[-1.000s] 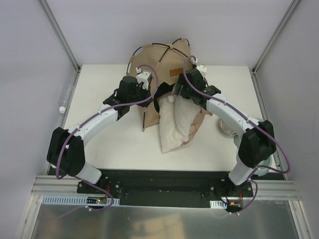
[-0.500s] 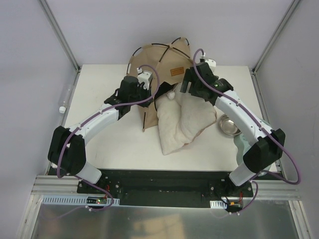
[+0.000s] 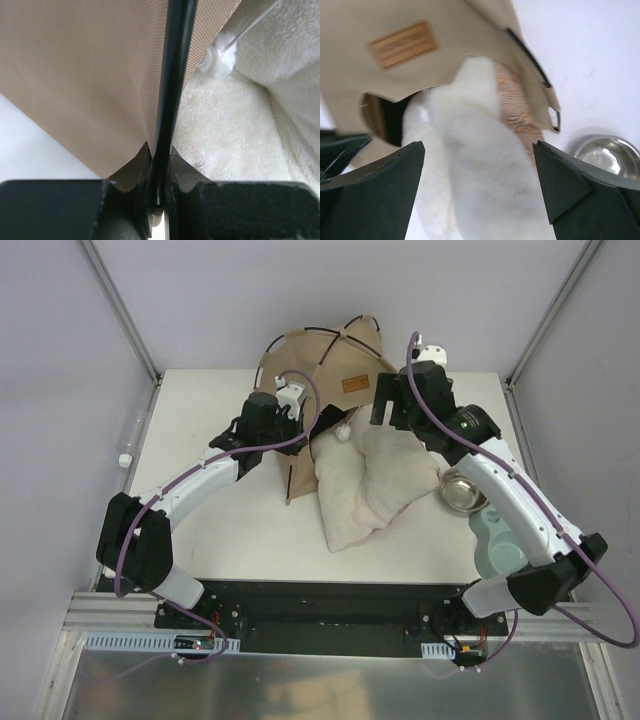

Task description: Set up the pet tent

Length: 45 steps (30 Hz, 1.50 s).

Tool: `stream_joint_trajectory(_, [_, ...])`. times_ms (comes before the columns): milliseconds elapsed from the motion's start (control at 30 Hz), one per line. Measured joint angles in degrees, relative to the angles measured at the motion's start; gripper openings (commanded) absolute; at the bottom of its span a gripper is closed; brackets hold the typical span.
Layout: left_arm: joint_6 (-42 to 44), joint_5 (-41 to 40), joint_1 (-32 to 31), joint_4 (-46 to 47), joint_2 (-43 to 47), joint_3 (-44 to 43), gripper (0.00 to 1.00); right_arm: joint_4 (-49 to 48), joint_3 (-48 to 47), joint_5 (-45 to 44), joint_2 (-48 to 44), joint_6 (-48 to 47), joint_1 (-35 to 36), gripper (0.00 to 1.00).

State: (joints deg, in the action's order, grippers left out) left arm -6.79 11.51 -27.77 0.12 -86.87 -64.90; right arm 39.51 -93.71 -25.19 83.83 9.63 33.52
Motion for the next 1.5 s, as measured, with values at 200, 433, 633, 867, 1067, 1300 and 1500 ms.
stream_joint_trajectory(200, [0.02,-0.02,0.00,-0.04,0.00,-0.11,0.00,-3.76,0.28,-0.37,-4.00,-7.87,12.28,0.98])
stream_joint_trajectory(433, [0.04,-0.02,0.00,-0.09,0.00,-0.20,0.00,-9.38,14.45,4.20,-1.97,-8.66,16.96,0.98])
stream_joint_trajectory(633, [0.04,-0.02,0.00,-0.11,0.00,-0.20,0.00,-13.84,22.80,7.72,5.16,-7.56,16.72,0.99])
stream_joint_trajectory(867, [0.04,0.02,0.02,-0.09,0.00,-0.20,0.00,-22.14,23.04,8.48,14.23,-6.43,15.69,0.68])
stream_joint_trajectory(1067, [0.04,0.04,0.09,-0.04,0.00,-0.20,0.00,-24.52,23.04,9.16,17.00,-4.94,12.74,0.00])
stream_joint_trajectory(1300, [0.04,0.07,0.11,0.02,0.00,-0.20,0.00,-27.43,23.80,14.23,13.55,-1.01,9.16,0.00])
stream_joint_trajectory(1500, [0.02,0.96,0.09,0.50,-0.02,-0.20,0.00,-34.60,27.04,24.85,5.75,7.76,1.36,0.00])
